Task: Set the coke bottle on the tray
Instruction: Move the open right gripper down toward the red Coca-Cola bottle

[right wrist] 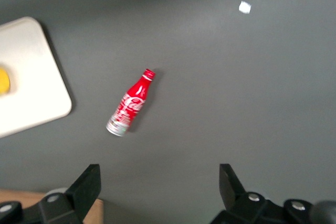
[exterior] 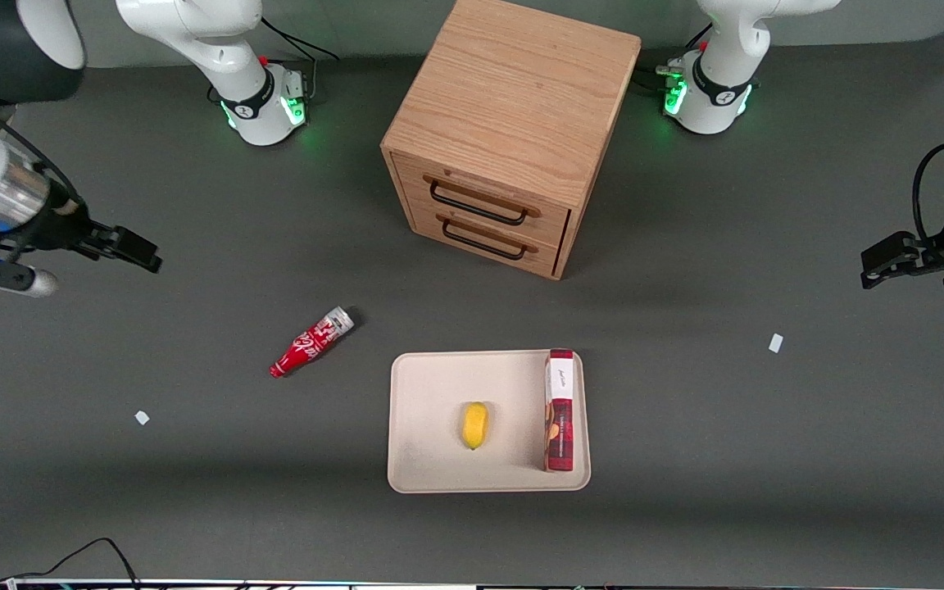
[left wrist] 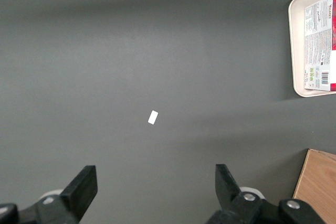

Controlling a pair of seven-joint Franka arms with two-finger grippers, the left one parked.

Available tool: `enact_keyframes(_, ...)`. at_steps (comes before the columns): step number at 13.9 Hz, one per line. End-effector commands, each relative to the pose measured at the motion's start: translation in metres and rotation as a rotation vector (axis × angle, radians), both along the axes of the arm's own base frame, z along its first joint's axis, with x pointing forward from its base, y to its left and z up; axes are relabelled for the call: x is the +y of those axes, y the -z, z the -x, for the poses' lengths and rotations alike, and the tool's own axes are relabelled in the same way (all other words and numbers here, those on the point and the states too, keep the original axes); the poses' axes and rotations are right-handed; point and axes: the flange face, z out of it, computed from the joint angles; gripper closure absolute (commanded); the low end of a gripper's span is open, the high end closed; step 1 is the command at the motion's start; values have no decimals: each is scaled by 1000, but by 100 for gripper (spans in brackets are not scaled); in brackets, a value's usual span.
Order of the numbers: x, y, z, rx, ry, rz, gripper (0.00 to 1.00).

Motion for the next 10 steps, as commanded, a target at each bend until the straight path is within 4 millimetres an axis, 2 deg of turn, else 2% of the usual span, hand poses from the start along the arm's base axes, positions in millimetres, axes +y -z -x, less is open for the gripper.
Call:
enact_keyframes(1,43,40,-22,38,203,-15,0)
enact_keyframes(4,74,102,-38,52,396,-22,0)
enact_keyframes(6,90,145,-33,32,435,29,0)
enact_keyframes(10,91,229,-18,53,524,54,0)
